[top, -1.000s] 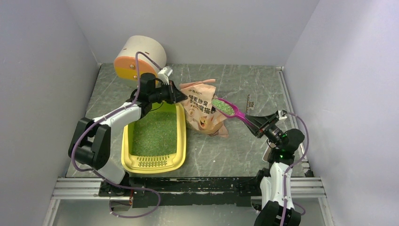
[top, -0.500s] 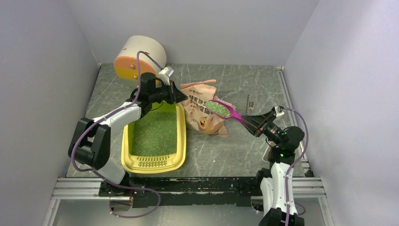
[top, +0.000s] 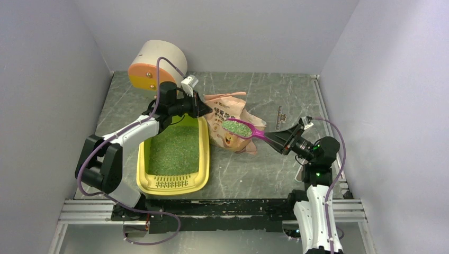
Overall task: Fill the litter box with clean litter
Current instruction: Pour the cat litter into the litter box.
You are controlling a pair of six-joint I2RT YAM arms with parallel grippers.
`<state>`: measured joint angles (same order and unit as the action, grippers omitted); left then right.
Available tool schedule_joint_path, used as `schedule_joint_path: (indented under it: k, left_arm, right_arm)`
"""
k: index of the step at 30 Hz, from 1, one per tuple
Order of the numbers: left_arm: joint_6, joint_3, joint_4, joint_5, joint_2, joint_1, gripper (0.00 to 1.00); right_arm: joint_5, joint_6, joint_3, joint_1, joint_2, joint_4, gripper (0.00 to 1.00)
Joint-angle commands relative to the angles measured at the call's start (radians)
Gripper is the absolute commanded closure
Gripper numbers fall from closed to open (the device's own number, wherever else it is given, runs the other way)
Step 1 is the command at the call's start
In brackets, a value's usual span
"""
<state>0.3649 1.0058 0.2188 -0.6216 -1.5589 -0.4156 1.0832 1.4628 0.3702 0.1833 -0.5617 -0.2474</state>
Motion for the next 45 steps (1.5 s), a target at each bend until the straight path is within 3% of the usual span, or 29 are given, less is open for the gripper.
schedule_joint_path:
  k: [1, 18, 25, 34, 45]
  left_arm:
    - [-0.038, 0.019, -0.018, 0.057, 0.042, -0.032, 0.95]
    - [0.010, -0.035, 0.031, 0.061, 0.088, -0.045, 0.95]
    - [0.024, -0.035, 0.030, 0.067, 0.084, -0.046, 0.95]
    - [0.040, -0.033, 0.021, 0.072, 0.091, -0.048, 0.95]
    - [0.061, -0.078, 0.039, 0.093, 0.119, -0.049, 0.95]
  right_arm:
    - [-0.038, -0.017, 0.032, -0.037, 0.032, 0.036, 1.00]
    - [-0.273, -0.060, 0.039, -0.353, 0.015, 0.088, 1.00]
    - [-0.433, -0.066, 0.018, -0.569, -0.020, 0.056, 1.00]
    - [-0.706, -0.060, 0.005, -0.924, -0.208, -0.152, 1.00]
    - [-0.914, -0.209, 0.171, -1.123, -0.473, -0.074, 1.00]
